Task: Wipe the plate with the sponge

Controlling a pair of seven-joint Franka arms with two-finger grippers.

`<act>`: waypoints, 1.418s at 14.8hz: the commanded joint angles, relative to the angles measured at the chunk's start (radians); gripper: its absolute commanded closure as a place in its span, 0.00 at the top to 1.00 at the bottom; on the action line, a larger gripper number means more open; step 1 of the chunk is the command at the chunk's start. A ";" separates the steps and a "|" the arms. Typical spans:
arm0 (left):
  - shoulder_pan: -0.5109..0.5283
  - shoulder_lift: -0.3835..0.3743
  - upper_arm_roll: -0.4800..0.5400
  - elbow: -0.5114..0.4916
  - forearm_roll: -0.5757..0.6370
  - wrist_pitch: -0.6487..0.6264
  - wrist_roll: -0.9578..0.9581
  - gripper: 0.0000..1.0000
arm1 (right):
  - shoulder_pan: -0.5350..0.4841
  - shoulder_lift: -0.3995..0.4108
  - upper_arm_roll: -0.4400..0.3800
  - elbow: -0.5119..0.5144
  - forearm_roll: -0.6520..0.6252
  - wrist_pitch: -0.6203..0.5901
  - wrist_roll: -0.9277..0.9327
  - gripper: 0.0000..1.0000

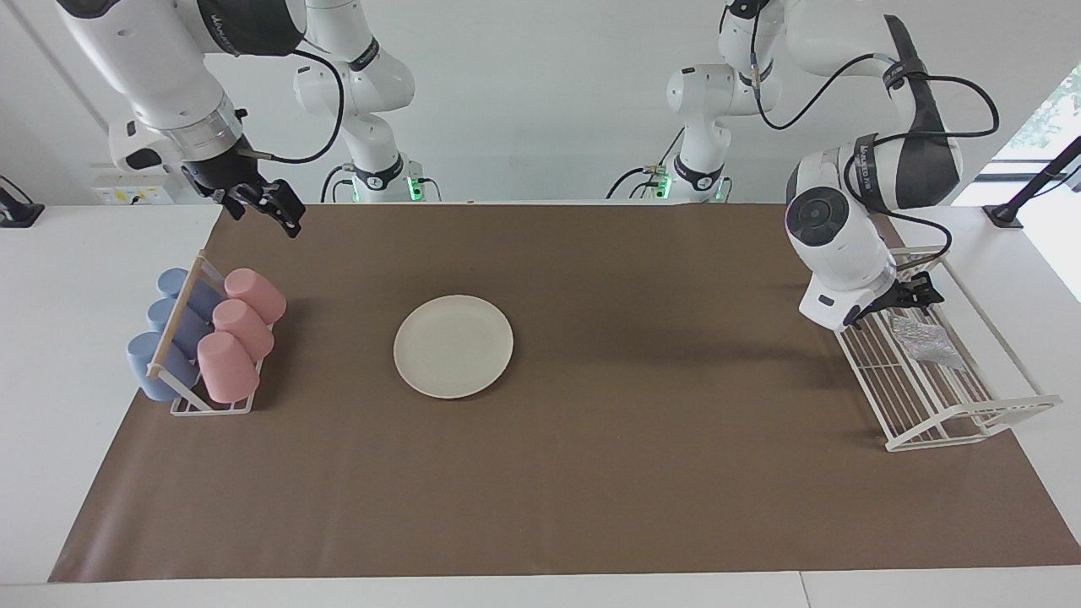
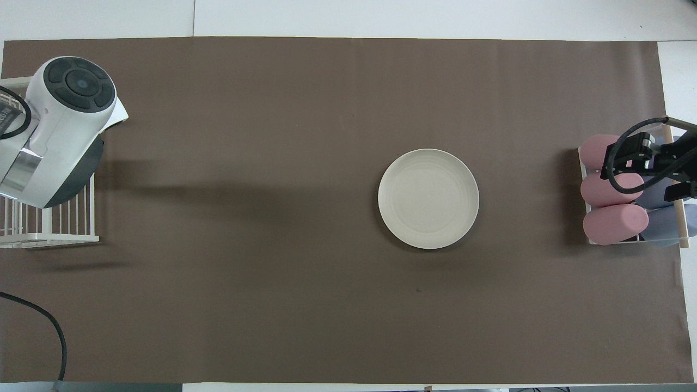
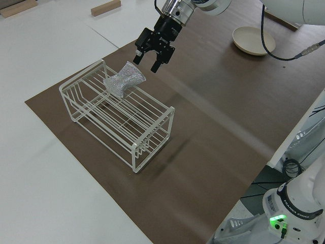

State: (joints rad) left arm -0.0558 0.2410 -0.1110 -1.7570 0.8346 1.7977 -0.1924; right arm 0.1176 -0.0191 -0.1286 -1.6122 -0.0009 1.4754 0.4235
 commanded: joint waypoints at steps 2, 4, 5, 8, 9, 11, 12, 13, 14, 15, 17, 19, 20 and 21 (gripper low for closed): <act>0.017 0.023 0.002 -0.013 0.089 0.069 0.042 1.00 | 0.046 -0.074 0.018 -0.132 0.022 0.139 0.452 1.00; 0.028 0.030 0.001 0.001 0.100 0.071 0.053 1.00 | 0.112 -0.076 0.020 -0.143 0.022 0.212 0.730 1.00; 0.037 0.035 0.002 0.010 0.100 0.075 0.053 1.00 | 0.128 -0.079 0.020 -0.150 0.022 0.221 0.818 1.00; 0.068 0.053 0.002 0.045 0.094 0.110 0.047 1.00 | 0.117 -0.076 0.018 -0.144 0.094 0.215 0.940 1.00; 0.074 0.057 0.002 0.047 0.087 0.121 0.032 0.99 | 0.116 -0.070 0.018 -0.127 0.122 0.211 0.992 1.00; 0.079 0.063 0.002 0.045 0.086 0.152 -0.062 0.97 | 0.126 -0.071 0.018 -0.124 0.131 0.183 1.066 1.00; 0.079 0.078 0.004 0.045 0.090 0.160 -0.097 0.97 | 0.128 -0.073 0.020 -0.127 0.131 0.175 1.071 1.00; 0.080 0.081 0.004 0.044 0.092 0.160 -0.119 0.97 | 0.132 -0.074 0.024 -0.130 0.131 0.178 1.093 1.00; 0.079 0.081 0.004 0.040 0.095 0.158 -0.131 0.97 | 0.146 -0.074 0.027 -0.130 0.131 0.187 1.135 1.00; 0.077 0.081 0.004 0.036 0.097 0.155 -0.134 0.97 | 0.148 -0.074 0.027 -0.132 0.133 0.209 1.156 1.00; 0.074 0.081 0.005 0.036 0.100 0.149 -0.133 0.95 | 0.149 -0.073 0.029 -0.130 0.134 0.211 1.163 1.00; 0.073 0.081 0.005 0.042 0.100 0.140 -0.131 0.81 | 0.151 -0.074 0.062 -0.132 0.133 0.198 1.181 1.00; 0.071 0.081 0.005 0.047 0.100 0.137 -0.130 0.74 | 0.151 -0.073 0.066 -0.130 0.133 0.201 1.210 1.00; 0.068 0.081 0.005 0.050 0.097 0.135 -0.130 0.65 | 0.151 -0.070 0.073 -0.130 0.134 0.206 1.228 1.00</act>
State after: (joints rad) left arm 0.0182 0.3162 -0.1070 -1.7272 0.9179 1.9390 -0.3108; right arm 0.2702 -0.0735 -0.0730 -1.7230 0.1160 1.6690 1.6032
